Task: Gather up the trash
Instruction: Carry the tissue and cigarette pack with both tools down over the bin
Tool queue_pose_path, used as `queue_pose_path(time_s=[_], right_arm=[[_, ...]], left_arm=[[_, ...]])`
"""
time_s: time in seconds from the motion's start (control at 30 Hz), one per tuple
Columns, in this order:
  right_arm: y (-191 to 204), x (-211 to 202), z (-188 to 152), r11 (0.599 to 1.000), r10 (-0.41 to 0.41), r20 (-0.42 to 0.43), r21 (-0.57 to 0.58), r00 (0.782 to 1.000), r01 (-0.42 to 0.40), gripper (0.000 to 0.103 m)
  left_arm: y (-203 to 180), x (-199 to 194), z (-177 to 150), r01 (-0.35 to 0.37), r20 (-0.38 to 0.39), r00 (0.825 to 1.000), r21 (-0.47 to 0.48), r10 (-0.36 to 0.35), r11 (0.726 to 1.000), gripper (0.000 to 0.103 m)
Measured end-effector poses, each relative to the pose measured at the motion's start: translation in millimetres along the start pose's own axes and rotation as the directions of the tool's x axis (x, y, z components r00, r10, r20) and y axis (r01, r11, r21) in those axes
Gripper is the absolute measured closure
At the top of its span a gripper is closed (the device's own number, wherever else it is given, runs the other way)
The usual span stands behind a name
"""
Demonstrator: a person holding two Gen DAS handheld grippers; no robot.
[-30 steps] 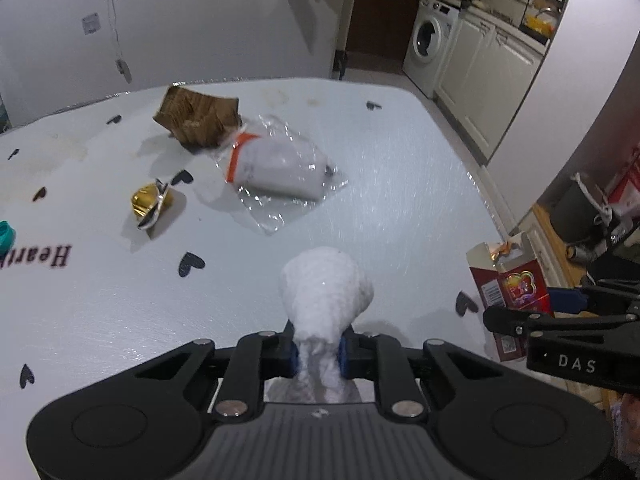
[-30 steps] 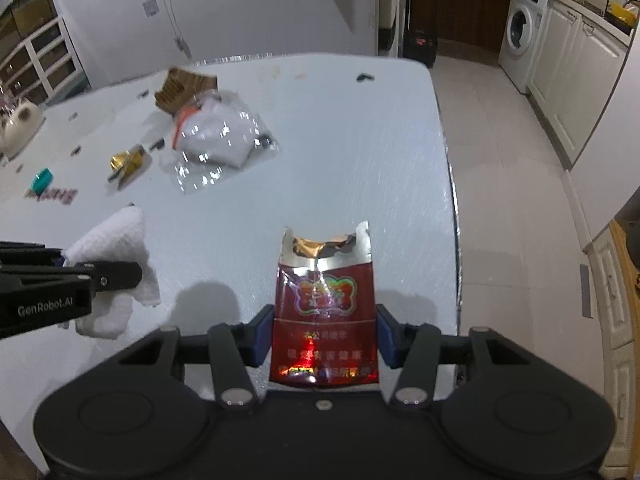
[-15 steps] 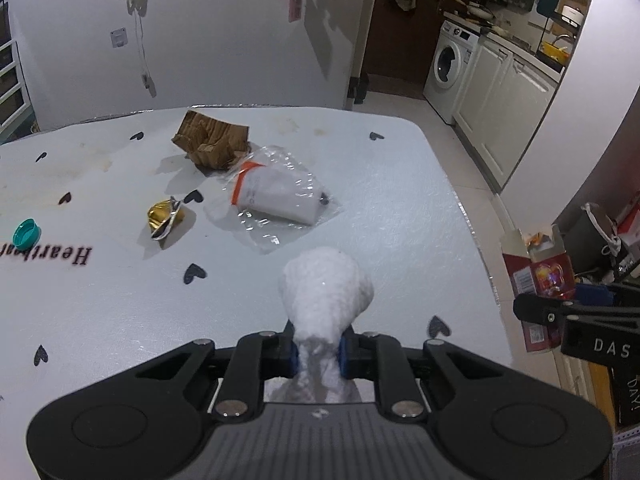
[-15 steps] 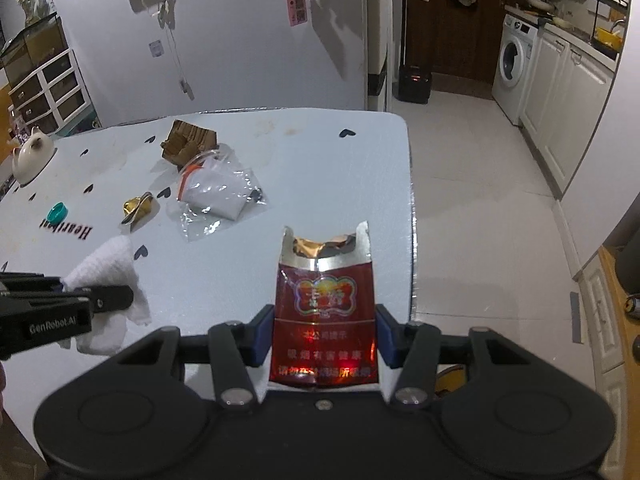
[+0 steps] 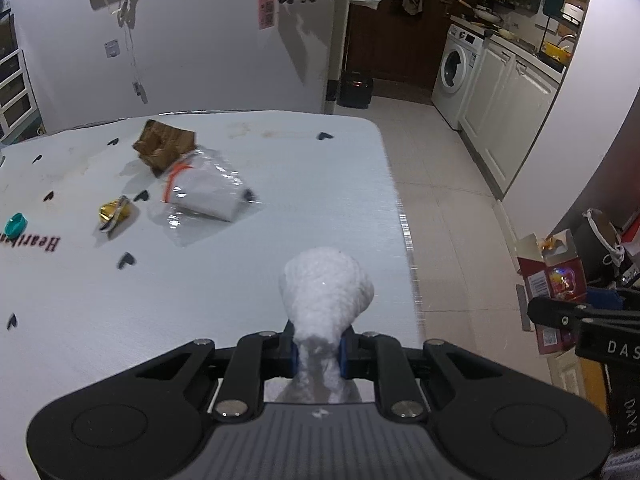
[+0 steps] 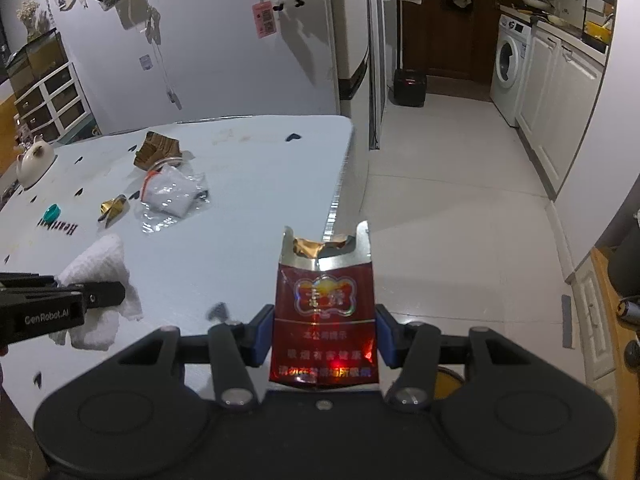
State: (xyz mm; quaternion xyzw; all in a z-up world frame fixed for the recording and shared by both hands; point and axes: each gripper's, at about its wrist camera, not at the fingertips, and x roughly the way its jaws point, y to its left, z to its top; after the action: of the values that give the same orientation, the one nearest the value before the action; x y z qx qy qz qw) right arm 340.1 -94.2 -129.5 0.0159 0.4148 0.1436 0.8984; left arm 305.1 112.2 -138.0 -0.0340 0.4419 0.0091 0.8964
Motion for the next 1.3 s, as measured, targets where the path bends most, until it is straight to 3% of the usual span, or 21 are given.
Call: queue_pose_path(time_s=[0.27, 0.6, 0.97, 1.3], right_arm=[[-82.1, -14.6, -11.6, 0.999, 0.027, 0.001, -0.043, 1.000, -0.026, 0.051], [-174.3, -5.3, -29.7, 1.000, -0.001, -0.040, 0.007, 0.999, 0.001, 0.051], [-252.9, 34.1, -69.9, 0.990, -0.065, -0.140, 0.112, 0.988, 0.081, 0.051], [-302.8, 104.7, -123.3, 0.975, -0.080, -0.201, 0.189, 0.976, 0.118, 0.051]], left_arm=[[-80.5, 8.8, -8.6, -0.018, 0.000, 1.000, -0.021, 0.018, 1.000, 0.084], [-163.8, 53.1, -13.2, 0.021, -0.078, 0.997, 0.051, -0.017, 0.998, 0.084], [-223.1, 134.8, -18.9, 0.095, -0.180, 0.980, 0.078, -0.079, 0.992, 0.084], [-261.0, 255.2, -67.6, 0.118, -0.308, 0.947, 0.066, -0.092, 0.991, 0.084]])
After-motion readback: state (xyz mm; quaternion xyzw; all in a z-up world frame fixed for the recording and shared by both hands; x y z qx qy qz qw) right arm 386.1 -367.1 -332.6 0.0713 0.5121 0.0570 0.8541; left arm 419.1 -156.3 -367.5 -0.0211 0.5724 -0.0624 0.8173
